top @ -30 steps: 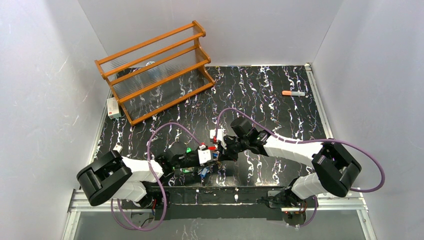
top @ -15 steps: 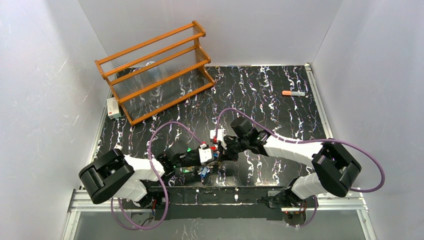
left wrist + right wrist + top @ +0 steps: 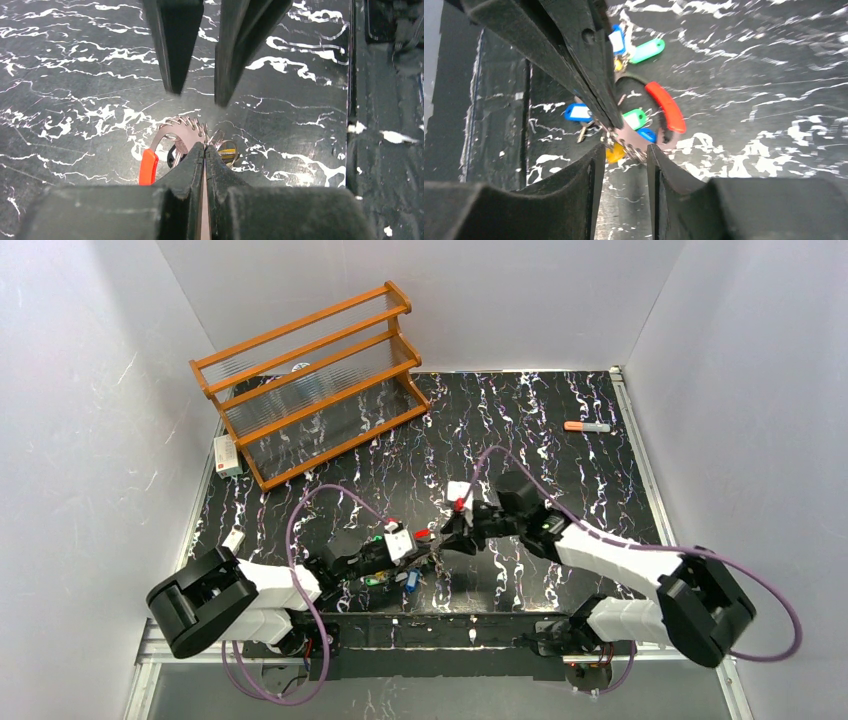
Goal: Put the keys on the keyring
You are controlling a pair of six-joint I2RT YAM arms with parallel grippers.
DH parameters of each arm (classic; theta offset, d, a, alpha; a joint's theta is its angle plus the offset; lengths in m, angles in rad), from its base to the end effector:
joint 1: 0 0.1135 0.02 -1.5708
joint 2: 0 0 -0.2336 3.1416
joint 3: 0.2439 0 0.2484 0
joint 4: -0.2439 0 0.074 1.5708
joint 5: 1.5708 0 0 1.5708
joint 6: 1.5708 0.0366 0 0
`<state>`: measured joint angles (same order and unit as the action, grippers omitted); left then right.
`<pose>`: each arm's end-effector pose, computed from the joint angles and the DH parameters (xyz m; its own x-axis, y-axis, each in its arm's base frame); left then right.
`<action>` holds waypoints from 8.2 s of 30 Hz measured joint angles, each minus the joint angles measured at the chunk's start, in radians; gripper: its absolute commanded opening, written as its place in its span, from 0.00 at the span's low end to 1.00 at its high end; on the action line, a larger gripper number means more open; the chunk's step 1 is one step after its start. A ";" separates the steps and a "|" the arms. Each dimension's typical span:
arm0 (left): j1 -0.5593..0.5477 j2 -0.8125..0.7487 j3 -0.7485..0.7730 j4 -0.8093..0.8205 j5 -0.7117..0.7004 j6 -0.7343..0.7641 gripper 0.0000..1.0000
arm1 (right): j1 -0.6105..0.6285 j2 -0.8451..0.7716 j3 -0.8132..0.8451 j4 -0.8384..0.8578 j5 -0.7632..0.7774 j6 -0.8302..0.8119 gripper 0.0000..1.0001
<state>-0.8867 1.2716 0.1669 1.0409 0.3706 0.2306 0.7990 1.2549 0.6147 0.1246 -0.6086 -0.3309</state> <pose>0.1294 -0.1796 0.1415 0.1781 0.1187 -0.9768 0.9348 0.2895 0.2056 0.1713 0.2060 0.1884 -0.0215 -0.4043 -0.9144 -0.9959 0.0892 -0.0161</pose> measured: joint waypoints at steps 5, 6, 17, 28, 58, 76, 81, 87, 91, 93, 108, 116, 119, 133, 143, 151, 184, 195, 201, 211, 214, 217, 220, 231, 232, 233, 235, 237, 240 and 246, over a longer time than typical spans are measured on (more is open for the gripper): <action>0.000 -0.001 -0.085 0.188 -0.065 -0.108 0.00 | -0.071 -0.122 -0.120 0.222 -0.066 0.072 0.40; 0.000 0.003 -0.095 0.223 -0.072 -0.126 0.00 | -0.072 -0.129 -0.131 0.247 -0.079 0.074 0.38; 0.000 0.028 -0.107 0.430 -0.068 -0.199 0.00 | -0.072 -0.094 -0.163 0.404 -0.225 0.071 0.33; 0.000 0.032 -0.107 0.443 -0.067 -0.214 0.00 | -0.072 -0.013 -0.159 0.419 -0.257 0.063 0.33; 0.000 0.037 -0.108 0.448 -0.068 -0.219 0.00 | -0.072 -0.060 -0.165 0.510 -0.225 0.098 0.41; 0.000 0.035 -0.114 0.448 -0.068 -0.216 0.00 | -0.082 -0.028 -0.191 0.557 -0.246 0.141 0.33; 0.000 0.035 -0.114 0.448 -0.068 -0.216 0.00 | -0.082 -0.023 -0.191 0.557 -0.266 0.140 0.33; 0.000 0.035 -0.114 0.448 -0.069 -0.216 0.00 | -0.082 -0.010 -0.191 0.568 -0.269 0.136 0.28; 0.000 0.035 -0.114 0.447 -0.071 -0.216 0.00 | -0.079 0.024 -0.191 0.587 -0.270 0.136 0.27; 0.000 0.035 -0.114 0.447 -0.072 -0.216 0.00 | -0.076 0.040 -0.191 0.598 -0.269 0.136 0.23; 0.000 0.030 -0.128 0.454 -0.079 -0.206 0.35 | -0.064 0.060 -0.155 0.525 -0.231 0.087 0.01; 0.000 -0.053 -0.140 0.362 -0.116 -0.153 0.55 | -0.065 0.052 -0.058 0.197 -0.156 -0.064 0.01; 0.000 -0.097 -0.132 0.268 -0.116 -0.116 0.55 | -0.064 0.052 -0.050 0.099 -0.124 -0.091 0.01; 0.000 -0.048 -0.062 0.066 -0.042 -0.009 0.36 | -0.024 0.216 0.177 -0.266 -0.064 -0.105 0.01; 0.000 0.050 0.006 0.054 0.008 -0.006 0.14 | -0.006 0.228 0.206 -0.340 -0.098 -0.114 0.01; -0.002 0.106 0.038 0.053 0.061 -0.009 0.00 | -0.005 0.229 0.215 -0.365 -0.090 -0.121 0.01; 0.000 0.054 0.000 0.120 -0.042 -0.145 0.00 | -0.111 0.016 0.041 -0.058 -0.116 0.039 0.47; 0.000 0.047 -0.073 0.379 -0.108 -0.280 0.00 | -0.130 -0.077 -0.059 0.221 -0.249 0.114 0.49; 0.000 0.042 -0.076 0.428 -0.105 -0.289 0.00 | -0.130 -0.063 -0.071 0.299 -0.287 0.124 0.42; 0.000 0.041 -0.081 0.433 -0.100 -0.302 0.00 | -0.130 0.034 -0.071 0.369 -0.327 0.141 0.29; 0.000 0.041 -0.081 0.433 -0.098 -0.302 0.00 | -0.130 0.062 -0.071 0.396 -0.343 0.150 0.22; 0.000 0.041 -0.081 0.433 -0.097 -0.302 0.00 | -0.130 0.079 -0.071 0.415 -0.353 0.159 0.05; 0.000 0.041 -0.082 0.439 -0.098 -0.303 0.00 | -0.130 0.082 -0.071 0.428 -0.364 0.168 0.01; 0.000 0.035 -0.090 0.441 -0.116 -0.294 0.49 | -0.129 0.083 -0.007 0.232 -0.324 0.060 0.01; 0.000 0.031 -0.091 0.434 -0.121 -0.290 0.51 | -0.129 0.083 -0.001 0.205 -0.313 0.044 0.01; 0.000 0.023 -0.091 0.422 -0.127 -0.286 0.53 | -0.129 0.083 0.007 0.171 -0.298 0.029 0.01; 0.000 0.005 -0.091 0.393 -0.141 -0.279 0.54 | -0.125 0.083 0.020 0.113 -0.266 0.000 0.01; 0.000 -0.019 -0.091 0.356 -0.155 -0.267 0.55 | -0.118 0.083 0.032 0.053 -0.223 -0.030 0.01; 0.000 -0.060 -0.091 0.289 -0.171 -0.235 0.54 | -0.091 0.102 0.063 -0.046 -0.148 -0.076 0.01; 0.000 -0.099 -0.090 0.156 -0.169 -0.153 0.50 | -0.030 0.204 0.139 -0.222 -0.034 -0.138 0.01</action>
<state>-0.8871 1.1728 0.0765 1.1973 0.2016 0.0776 0.7689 1.4593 0.7536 -0.0978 -0.6422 -0.4686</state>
